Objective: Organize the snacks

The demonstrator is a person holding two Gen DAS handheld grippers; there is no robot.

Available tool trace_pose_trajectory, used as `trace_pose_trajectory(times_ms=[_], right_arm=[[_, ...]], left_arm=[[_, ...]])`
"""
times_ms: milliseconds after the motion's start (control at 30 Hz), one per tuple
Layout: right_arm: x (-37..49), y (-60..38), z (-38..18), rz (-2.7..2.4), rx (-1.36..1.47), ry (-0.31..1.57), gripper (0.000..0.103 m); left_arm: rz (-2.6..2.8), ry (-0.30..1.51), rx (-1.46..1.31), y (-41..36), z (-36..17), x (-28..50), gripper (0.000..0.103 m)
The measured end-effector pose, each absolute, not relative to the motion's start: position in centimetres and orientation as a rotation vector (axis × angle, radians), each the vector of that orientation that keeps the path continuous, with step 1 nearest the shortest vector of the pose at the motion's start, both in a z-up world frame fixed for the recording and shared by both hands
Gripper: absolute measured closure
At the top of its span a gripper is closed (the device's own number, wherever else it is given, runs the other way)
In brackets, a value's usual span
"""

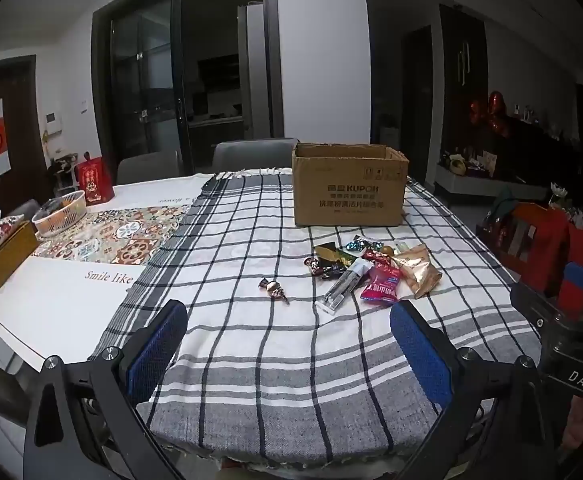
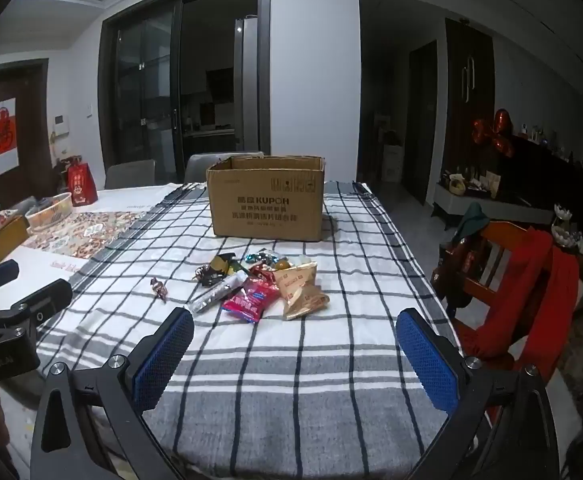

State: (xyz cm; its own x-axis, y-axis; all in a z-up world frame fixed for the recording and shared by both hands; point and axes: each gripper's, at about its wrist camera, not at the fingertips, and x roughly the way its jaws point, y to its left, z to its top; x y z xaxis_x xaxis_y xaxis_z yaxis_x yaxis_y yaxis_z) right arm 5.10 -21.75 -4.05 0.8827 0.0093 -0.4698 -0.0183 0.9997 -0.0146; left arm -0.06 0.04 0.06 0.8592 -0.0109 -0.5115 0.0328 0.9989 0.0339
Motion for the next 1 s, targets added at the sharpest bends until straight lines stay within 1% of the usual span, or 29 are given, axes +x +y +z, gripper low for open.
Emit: trace_pose_trajectory(times_ms=[267,1000], right_arm=[[5.08,-21.76,-4.11,0.025,-0.013,0.495,0.001],[5.02,-21.71,-4.19,0.031,-0.013,0.497,0.001]], left_arm=[[-0.003,0.505,0.072,-0.47,0.84,-0.27,0.0],[-0.008,0.519,0.048,0.03,0.45,-0.59,0.0]])
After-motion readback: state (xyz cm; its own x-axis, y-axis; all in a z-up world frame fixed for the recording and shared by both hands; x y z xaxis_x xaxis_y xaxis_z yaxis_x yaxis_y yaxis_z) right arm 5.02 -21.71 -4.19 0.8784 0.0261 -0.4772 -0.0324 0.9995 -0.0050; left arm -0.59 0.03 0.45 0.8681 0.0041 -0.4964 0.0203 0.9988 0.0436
